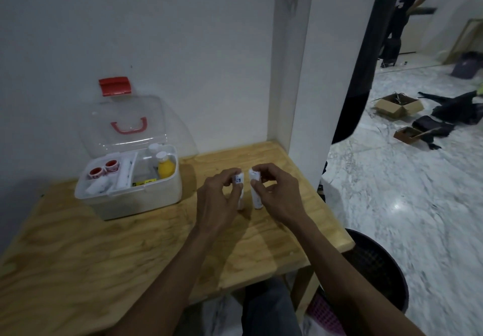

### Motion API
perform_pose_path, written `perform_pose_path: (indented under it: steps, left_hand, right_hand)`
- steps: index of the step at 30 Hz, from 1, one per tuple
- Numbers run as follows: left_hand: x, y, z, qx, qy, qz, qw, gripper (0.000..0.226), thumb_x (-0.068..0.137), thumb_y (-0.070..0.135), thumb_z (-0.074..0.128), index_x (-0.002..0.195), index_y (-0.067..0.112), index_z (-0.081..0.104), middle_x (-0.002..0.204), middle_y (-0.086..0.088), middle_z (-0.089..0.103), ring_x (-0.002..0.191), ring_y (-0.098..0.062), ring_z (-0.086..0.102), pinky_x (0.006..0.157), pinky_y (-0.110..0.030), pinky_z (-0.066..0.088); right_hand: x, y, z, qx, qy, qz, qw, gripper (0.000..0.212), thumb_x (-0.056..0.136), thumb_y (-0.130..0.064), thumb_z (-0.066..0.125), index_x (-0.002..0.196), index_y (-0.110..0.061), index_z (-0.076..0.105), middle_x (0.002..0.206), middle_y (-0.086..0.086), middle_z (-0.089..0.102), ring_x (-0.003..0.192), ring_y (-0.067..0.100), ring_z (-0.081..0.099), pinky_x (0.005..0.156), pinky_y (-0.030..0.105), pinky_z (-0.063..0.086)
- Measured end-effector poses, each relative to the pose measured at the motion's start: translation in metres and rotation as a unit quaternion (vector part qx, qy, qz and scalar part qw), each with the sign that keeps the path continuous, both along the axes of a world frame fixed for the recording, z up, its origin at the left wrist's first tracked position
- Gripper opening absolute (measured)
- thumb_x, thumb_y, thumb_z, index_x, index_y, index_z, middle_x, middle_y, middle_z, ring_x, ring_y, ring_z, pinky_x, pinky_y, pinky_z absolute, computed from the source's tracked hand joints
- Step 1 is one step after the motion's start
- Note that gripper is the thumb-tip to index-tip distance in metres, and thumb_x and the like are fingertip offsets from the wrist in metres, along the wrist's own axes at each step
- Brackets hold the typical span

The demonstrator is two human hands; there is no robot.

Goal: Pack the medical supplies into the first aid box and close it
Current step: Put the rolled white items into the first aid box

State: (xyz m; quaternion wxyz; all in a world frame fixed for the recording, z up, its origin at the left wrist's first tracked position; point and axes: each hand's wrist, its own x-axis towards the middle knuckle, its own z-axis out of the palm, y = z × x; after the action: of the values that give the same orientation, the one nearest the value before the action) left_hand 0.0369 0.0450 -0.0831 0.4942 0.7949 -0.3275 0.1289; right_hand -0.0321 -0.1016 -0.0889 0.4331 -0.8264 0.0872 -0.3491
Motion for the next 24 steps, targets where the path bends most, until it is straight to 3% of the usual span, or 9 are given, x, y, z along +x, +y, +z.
perform_pose_path:
  steps: [6,12,17,24]
  left_hand:
    - [-0.004,0.002,-0.004,-0.015,0.007,0.01,1.0,0.03,0.088,0.026,0.068,0.118,0.027,0.068,0.107,0.007,0.072,0.096,-0.009,0.064,0.073,-0.04,0.056]
    - [-0.006,0.01,0.008,-0.065,0.017,0.022,0.997,0.025,0.086,0.023,0.07,0.112,0.025,0.071,0.101,0.01,0.072,0.093,-0.007,0.065,0.077,-0.039,0.055]
    - [-0.002,0.032,0.033,-0.109,0.007,0.042,0.993,0.025,0.085,0.022,0.073,0.11,0.024,0.073,0.101,0.012,0.072,0.094,-0.008,0.066,0.081,-0.036,0.055]
    - [0.023,0.089,0.074,-0.137,-0.027,0.103,0.985,0.025,0.083,0.019,0.076,0.108,0.019,0.074,0.099,0.009,0.073,0.092,-0.003,0.066,0.079,-0.011,0.048]
  right_hand:
    - [-0.002,0.009,0.003,0.012,-0.012,-0.027,0.999,0.017,0.088,-0.026,0.071,0.104,-0.022,0.068,0.093,-0.013,0.07,0.086,0.0,0.065,0.066,0.017,0.051]
    - [0.002,0.02,0.015,0.037,-0.034,-0.025,0.998,0.016,0.086,-0.022,0.073,0.101,-0.021,0.07,0.089,-0.016,0.07,0.084,0.0,0.066,0.066,0.018,0.053]
    - [0.017,0.038,0.037,0.058,-0.07,-0.013,0.996,0.017,0.085,-0.021,0.075,0.101,-0.016,0.073,0.088,-0.009,0.072,0.083,0.001,0.067,0.064,0.015,0.052]
    - [0.056,0.081,0.076,0.09,-0.121,0.029,0.988,0.019,0.082,-0.017,0.078,0.099,-0.013,0.073,0.088,-0.008,0.073,0.082,0.001,0.069,0.065,0.016,0.053]
